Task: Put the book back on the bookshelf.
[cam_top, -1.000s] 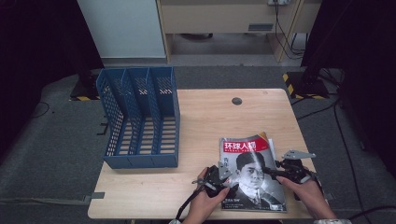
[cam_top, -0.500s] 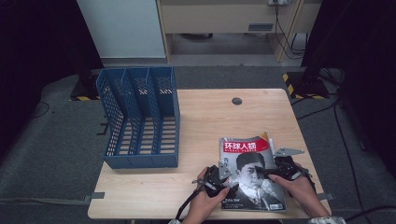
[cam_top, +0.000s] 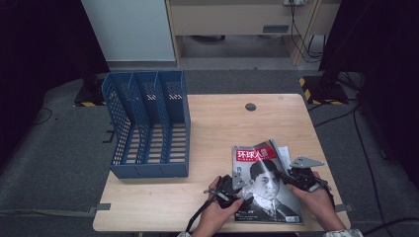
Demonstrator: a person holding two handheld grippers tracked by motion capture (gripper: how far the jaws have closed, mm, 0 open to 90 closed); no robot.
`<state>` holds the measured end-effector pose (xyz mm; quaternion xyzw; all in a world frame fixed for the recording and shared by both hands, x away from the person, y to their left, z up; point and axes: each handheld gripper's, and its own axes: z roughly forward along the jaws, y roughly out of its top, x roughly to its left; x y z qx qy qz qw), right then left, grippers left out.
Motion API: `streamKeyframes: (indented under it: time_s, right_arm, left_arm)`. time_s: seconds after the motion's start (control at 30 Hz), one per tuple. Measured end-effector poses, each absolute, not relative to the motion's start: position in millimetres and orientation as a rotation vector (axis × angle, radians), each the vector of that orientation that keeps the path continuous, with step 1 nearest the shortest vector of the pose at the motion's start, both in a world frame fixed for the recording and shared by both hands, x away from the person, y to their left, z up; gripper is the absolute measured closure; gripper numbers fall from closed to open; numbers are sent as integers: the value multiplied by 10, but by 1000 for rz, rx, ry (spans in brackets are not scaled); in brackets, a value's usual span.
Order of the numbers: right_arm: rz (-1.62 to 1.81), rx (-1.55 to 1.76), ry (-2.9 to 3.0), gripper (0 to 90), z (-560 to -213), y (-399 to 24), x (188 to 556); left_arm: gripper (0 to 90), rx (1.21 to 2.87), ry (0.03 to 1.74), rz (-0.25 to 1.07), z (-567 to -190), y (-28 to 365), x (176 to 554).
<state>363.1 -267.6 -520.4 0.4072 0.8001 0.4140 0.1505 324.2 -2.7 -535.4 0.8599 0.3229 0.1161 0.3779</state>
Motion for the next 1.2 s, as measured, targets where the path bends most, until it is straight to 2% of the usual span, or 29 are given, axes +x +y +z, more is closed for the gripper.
streamKeyframes:
  time_s: [0.17, 0.33, 0.77, 1.2]
  right_arm:
    - [1217, 1131, 2275, 862, -5167, -2659, 3607]
    - [1261, 1072, 2258, 875, -5094, -2642, 3574]
    - [1426, 939, 2197, 878, -4920, -2646, 3462]
    - [1461, 981, 2201, 872, -4969, -2649, 3490]
  left_arm:
    - [85, 2185, 839, 286, -5353, -16, 3266]
    - [129, 2143, 868, 314, -5343, 58, 3317]
    - [113, 2111, 902, 236, -5350, 130, 3382]
    - [71, 2132, 851, 196, -5354, 102, 3392]
